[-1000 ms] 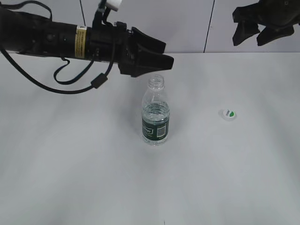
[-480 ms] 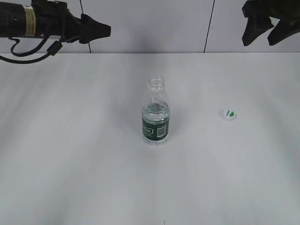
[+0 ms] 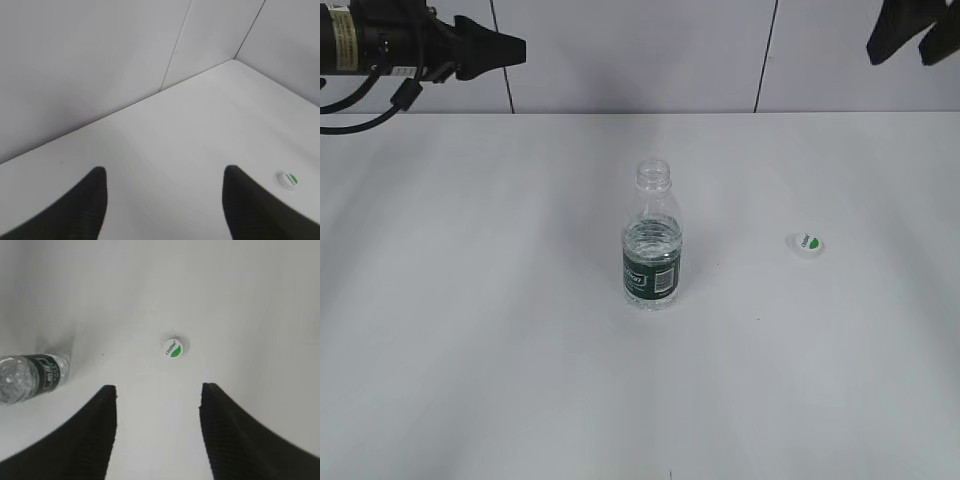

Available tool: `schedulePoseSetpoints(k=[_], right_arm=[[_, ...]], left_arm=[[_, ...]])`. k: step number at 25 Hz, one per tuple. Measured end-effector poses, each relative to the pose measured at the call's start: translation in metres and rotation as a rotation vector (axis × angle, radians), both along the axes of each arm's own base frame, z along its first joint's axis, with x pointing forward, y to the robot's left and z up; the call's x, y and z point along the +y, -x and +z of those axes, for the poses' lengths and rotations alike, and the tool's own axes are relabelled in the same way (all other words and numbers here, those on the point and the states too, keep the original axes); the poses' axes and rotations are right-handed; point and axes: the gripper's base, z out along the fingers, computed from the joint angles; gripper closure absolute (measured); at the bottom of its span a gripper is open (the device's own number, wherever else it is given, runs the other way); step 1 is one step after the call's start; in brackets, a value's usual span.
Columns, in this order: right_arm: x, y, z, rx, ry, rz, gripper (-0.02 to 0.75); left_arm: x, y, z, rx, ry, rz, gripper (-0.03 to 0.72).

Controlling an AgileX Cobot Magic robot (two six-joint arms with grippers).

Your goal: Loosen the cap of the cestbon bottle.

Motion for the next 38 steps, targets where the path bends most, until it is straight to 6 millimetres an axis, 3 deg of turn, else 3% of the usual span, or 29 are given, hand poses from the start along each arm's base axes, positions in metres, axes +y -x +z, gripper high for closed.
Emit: schedulePoseSetpoints(k=[6, 10, 20, 26, 33, 38], right_arm=[[0.009, 0.048, 0.037, -0.083, -0.035, 0.023, 0.363], [0.003, 0.081, 0.04, -0.084, -0.035, 0.027, 0.364], [-0.022, 0.173, 0.027, -0.098, -0.019, 0.034, 0.364], [-0.042, 0.248, 0.023, -0.248, -0.053, 0.036, 0.364], [-0.063, 0.312, -0.007, -0.405, -0.028, 0.021, 0.364], [-0.077, 0.346, -0.031, -0.557, -0.008, -0.002, 0.364]], left_arm=[[0.0, 0.001, -0.001, 0.022, 0.008, 0.0, 0.239], [0.0, 0.001, -0.002, 0.04, 0.008, -0.001, 0.239], [0.0, 0.004, -0.005, 0.062, -0.028, -0.021, 0.239], [0.0, 0.004, -0.005, 0.062, -0.027, -0.024, 0.239], [-0.003, 0.006, -0.003, 0.065, -0.009, -0.058, 0.239], [-0.004, 0.007, -0.003, 0.066, -0.002, -0.074, 0.239]])
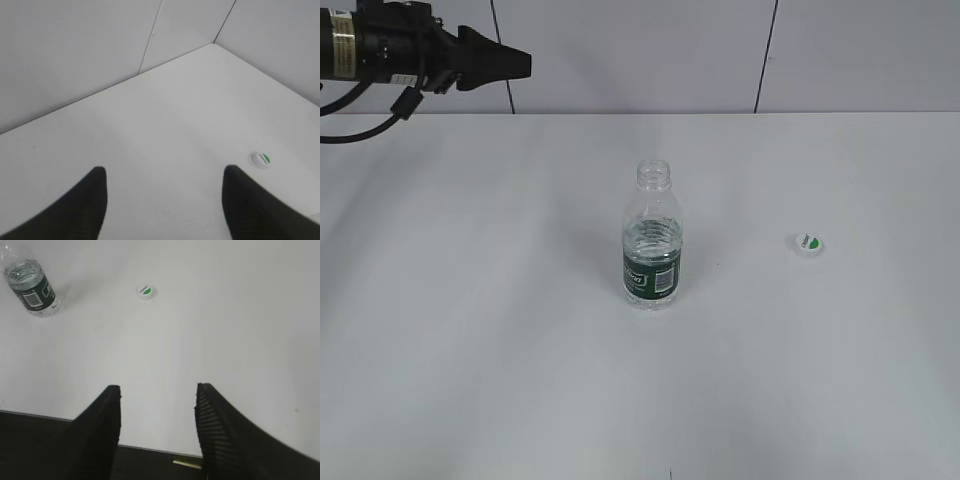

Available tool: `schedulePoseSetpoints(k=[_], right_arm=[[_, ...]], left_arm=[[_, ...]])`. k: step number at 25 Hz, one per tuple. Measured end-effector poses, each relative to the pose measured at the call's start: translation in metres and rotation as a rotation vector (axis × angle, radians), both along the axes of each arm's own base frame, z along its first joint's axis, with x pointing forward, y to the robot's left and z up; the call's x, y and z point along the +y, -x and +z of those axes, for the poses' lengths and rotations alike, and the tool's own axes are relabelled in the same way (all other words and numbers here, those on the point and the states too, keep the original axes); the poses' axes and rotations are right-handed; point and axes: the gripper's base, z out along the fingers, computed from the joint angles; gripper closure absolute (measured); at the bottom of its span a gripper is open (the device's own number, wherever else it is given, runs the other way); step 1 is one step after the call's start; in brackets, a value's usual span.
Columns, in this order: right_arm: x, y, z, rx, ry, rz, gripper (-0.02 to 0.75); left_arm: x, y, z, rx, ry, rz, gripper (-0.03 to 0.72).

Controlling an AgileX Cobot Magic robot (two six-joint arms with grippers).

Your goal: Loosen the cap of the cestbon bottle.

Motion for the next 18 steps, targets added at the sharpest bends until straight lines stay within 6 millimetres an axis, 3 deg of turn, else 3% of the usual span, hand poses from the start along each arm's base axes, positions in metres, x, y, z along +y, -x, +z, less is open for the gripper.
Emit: schedulePoseSetpoints(k=[7, 18], right_arm=[[-0.008, 0.028, -0.033, -0.083, -0.012, -0.007, 0.364], [-0.008, 0.02, -0.04, -0.117, -0.005, -0.019, 0.364]], left_arm=[[0.0, 0.0, 0.0, 0.0, -0.001, -0.001, 0.239], [0.0, 0.001, -0.001, 0.0, -0.016, -0.007, 0.239]])
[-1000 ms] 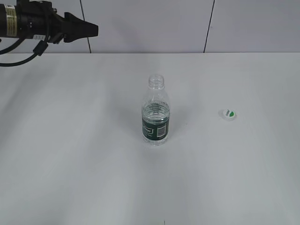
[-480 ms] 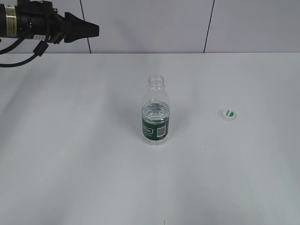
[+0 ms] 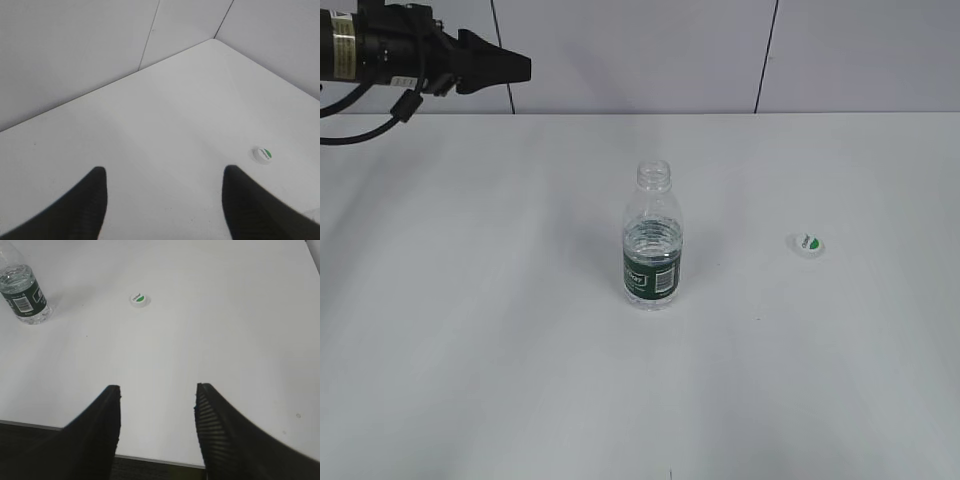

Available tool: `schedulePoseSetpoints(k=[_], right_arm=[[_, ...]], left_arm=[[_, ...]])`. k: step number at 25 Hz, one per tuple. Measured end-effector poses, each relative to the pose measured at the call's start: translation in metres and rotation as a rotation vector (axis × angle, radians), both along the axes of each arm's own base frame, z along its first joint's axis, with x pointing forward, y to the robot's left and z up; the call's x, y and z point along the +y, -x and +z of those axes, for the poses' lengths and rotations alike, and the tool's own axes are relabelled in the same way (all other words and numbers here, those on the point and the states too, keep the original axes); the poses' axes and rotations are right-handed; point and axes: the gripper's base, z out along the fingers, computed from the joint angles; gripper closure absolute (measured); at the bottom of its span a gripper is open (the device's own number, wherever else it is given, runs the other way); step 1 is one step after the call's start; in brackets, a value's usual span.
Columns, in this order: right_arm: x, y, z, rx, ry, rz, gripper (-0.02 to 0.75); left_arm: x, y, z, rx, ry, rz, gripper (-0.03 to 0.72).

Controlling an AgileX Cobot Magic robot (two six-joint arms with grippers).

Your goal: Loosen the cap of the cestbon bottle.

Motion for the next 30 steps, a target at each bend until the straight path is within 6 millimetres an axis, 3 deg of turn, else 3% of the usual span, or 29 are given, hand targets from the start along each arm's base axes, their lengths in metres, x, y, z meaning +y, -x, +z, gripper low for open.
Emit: schedulePoseSetpoints(k=[9, 20, 30], right_arm=[[-0.0002, -0.0002, 0.0001, -0.004, 0.004, -0.021, 0.364], [0.0021, 0.0011, 0.0001, -0.004, 0.013, -0.371, 0.364], [0.0021, 0.001, 0.0002, -0.006, 0.013, -0.384, 0.364]], left_arm=[[0.0001, 0.0001, 0.0002, -0.001, -0.002, 0.0, 0.24], [0.0009, -0.0008, -0.0003, -0.002, -0.011, 0.012, 0.24], [0.0017, -0.0017, -0.0008, -0.004, -0.017, 0.024, 0.24]])
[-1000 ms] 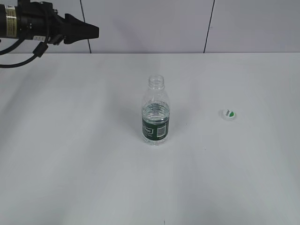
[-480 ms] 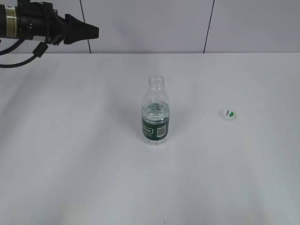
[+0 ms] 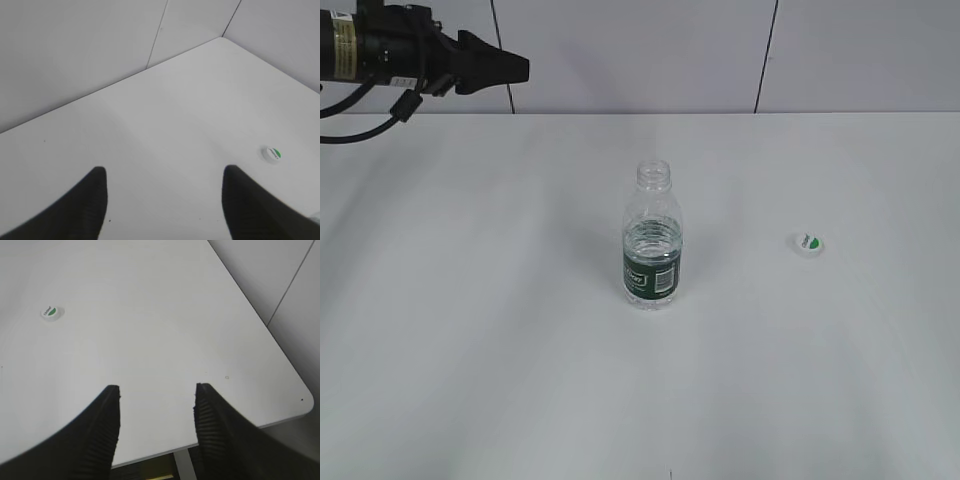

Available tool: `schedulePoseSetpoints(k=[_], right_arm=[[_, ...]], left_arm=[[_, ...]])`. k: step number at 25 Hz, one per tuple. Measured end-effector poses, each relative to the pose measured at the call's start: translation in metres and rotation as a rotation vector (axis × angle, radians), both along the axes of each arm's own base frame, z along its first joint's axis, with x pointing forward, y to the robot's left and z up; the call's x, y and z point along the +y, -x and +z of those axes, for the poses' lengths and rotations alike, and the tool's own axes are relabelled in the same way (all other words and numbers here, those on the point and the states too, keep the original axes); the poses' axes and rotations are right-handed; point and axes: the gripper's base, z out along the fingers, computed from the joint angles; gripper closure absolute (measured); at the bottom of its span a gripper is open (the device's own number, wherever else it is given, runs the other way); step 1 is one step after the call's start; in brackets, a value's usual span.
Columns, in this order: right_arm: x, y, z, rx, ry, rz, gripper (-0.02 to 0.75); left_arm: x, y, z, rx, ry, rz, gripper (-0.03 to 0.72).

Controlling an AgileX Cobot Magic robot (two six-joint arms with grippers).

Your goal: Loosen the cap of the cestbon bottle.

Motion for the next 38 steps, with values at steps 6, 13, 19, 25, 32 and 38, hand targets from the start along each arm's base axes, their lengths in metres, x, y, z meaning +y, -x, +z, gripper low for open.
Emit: schedulePoseSetpoints(k=[6, 13, 19, 25, 32, 38], right_arm=[[0.0, 0.0, 0.0, 0.0, 0.0, 0.0, 0.364], [0.0, 0.0, 0.0, 0.0, 0.0, 0.0, 0.364], [0.0, 0.0, 0.0, 0.0, 0.0, 0.0, 0.364], [0.0, 0.0, 0.0, 0.0, 0.0, 0.0, 0.364], [0.0, 0.0, 0.0, 0.0, 0.0, 0.0, 0.364], [0.0, 0.0, 0.0, 0.0, 0.0, 0.0, 0.364]], left_arm=[[0.0, 0.0, 0.0, 0.0, -0.002, 0.003, 0.24], [0.002, -0.003, 0.0, 0.009, 0.005, 0.054, 0.24], [0.002, -0.012, 0.002, 0.048, -0.074, 0.331, 0.24], [-0.024, -0.008, 0.019, -0.052, -0.211, 0.638, 0.24], [-0.027, -0.003, 0.025, -0.046, -0.234, 0.862, 0.24], [-0.017, -0.001, 0.031, -0.076, -0.306, 0.911, 0.24]])
